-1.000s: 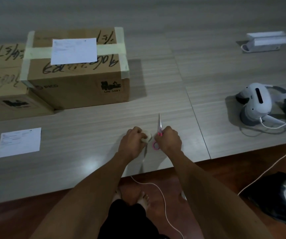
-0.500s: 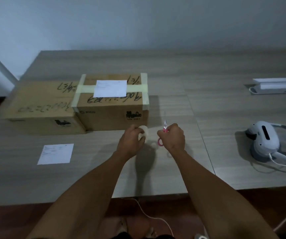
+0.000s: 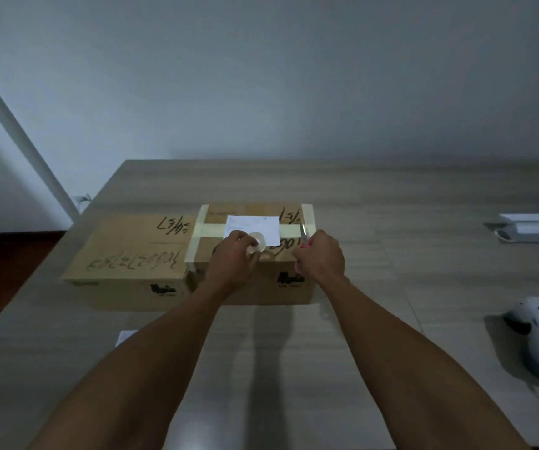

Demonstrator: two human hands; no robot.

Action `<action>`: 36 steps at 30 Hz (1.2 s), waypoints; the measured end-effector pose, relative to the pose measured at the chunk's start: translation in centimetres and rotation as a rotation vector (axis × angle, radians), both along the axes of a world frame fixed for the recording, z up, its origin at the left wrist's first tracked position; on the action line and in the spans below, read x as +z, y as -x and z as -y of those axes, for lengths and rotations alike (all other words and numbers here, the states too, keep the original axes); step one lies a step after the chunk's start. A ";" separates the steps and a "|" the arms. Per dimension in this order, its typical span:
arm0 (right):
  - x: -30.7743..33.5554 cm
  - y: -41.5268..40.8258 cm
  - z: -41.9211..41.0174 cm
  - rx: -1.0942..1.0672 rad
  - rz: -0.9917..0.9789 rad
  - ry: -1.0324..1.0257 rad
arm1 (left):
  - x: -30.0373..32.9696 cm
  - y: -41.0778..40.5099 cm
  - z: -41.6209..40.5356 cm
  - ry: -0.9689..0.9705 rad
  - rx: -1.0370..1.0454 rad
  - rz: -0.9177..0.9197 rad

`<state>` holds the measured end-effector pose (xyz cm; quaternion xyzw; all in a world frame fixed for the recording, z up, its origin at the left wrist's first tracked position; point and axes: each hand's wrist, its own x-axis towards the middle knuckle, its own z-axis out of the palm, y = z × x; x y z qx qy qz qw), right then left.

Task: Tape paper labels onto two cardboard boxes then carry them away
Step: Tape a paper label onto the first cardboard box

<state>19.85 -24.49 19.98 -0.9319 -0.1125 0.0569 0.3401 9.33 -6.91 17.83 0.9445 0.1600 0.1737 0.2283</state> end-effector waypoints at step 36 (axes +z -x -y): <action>3.1 -2.4 -13.2 0.405 -0.230 -0.509 | 1.2 -3.0 -11.2 0.211 -0.256 0.071</action>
